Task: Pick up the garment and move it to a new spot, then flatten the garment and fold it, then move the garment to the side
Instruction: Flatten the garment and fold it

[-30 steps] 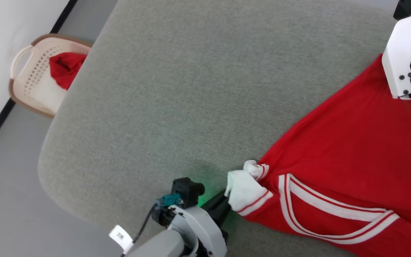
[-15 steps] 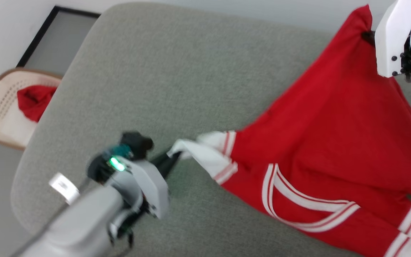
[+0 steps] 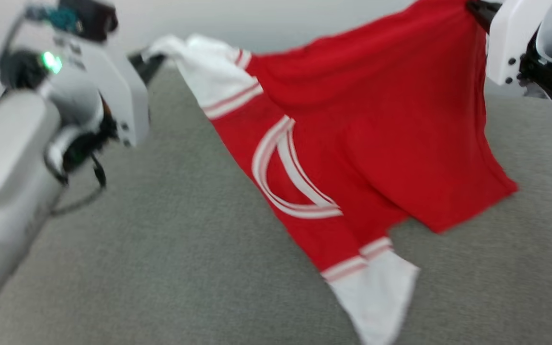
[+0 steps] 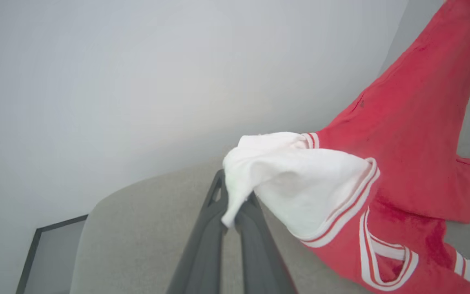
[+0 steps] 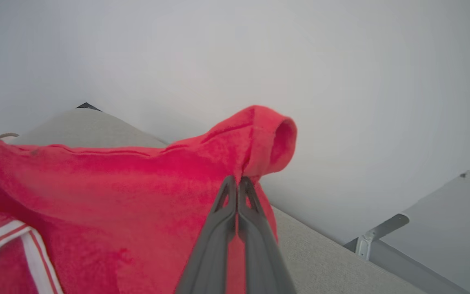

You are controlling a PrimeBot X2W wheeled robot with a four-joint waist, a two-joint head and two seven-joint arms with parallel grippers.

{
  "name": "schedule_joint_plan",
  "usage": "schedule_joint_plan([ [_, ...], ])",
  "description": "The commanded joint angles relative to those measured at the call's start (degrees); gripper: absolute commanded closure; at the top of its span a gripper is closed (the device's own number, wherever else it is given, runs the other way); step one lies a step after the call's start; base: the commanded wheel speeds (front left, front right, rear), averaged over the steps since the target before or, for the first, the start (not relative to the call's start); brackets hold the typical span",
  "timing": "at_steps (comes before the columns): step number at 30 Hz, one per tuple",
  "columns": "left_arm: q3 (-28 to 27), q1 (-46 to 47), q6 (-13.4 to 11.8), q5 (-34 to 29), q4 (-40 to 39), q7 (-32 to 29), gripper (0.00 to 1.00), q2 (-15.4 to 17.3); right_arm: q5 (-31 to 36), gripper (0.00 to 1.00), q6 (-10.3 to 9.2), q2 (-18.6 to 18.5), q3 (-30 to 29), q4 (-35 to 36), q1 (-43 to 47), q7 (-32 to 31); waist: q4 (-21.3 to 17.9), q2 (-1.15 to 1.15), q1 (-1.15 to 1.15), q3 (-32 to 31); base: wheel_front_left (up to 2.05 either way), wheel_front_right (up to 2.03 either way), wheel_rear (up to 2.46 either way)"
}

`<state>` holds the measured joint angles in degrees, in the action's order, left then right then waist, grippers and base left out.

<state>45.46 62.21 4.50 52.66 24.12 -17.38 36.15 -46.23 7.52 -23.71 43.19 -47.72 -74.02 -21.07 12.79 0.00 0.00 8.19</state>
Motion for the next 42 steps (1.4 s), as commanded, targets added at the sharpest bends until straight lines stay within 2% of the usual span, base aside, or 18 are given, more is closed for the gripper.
schedule_joint_plan([
  [1, -0.1, 1.8, 0.3, -0.6, 0.8, -0.3, 1.0, -0.1, 0.5, 1.0, -0.06, 0.4, -0.3, -0.5, -0.9, 1.1, -3.1, 0.0, 0.0, -2.7, 0.0, 0.0, 0.0],
  [8, 1.4, 14.9, 2.7, -4.4, 10.7, 3.0, 1.0, -2.5, 3.3, 1.0, -0.06, 3.7, -2.0, -4.8, -4.3, 10.5, -6.2, 0.0, 0.0, -3.9, 0.0, 0.0, 0.0],
  [16, 3.5, 24.8, 3.0, -1.7, 21.0, 6.1, 1.0, -4.1, 4.2, 1.0, -0.06, 5.6, -3.8, -8.7, -7.5, 18.0, -8.6, 0.0, 0.0, -4.2, 0.0, 0.0, 0.0],
  [24, 5.9, 32.1, 2.9, 0.9, 26.3, 11.9, 1.0, -3.8, 3.3, 1.0, -0.06, 7.3, -7.0, -13.7, -11.7, 21.1, -9.9, 0.0, 0.0, -2.1, 0.0, 0.0, 0.0],
  [33, 9.4, 37.6, 2.9, 4.8, 27.6, 16.5, 1.0, -1.6, 4.0, 1.0, -0.06, 8.0, -7.5, -16.0, -16.2, 21.9, -10.8, 0.0, 0.0, 5.0, 0.0, 0.0, 0.0],
  [38, 10.6, 41.2, 2.9, 5.9, 28.5, 20.4, 1.0, -0.1, 5.2, 1.0, -0.07, 8.0, -7.8, -16.9, -19.7, 23.8, -11.1, 0.0, 0.0, 11.3, 0.0, 0.0, 0.0],
  [42, 10.3, 45.2, 2.9, 6.2, 31.2, 24.3, 1.0, -0.5, 6.8, 1.0, -0.07, 8.7, -8.2, -18.2, -23.8, 26.5, -11.6, 0.0, 0.0, 17.2, 0.0, 0.0, 0.0],
])
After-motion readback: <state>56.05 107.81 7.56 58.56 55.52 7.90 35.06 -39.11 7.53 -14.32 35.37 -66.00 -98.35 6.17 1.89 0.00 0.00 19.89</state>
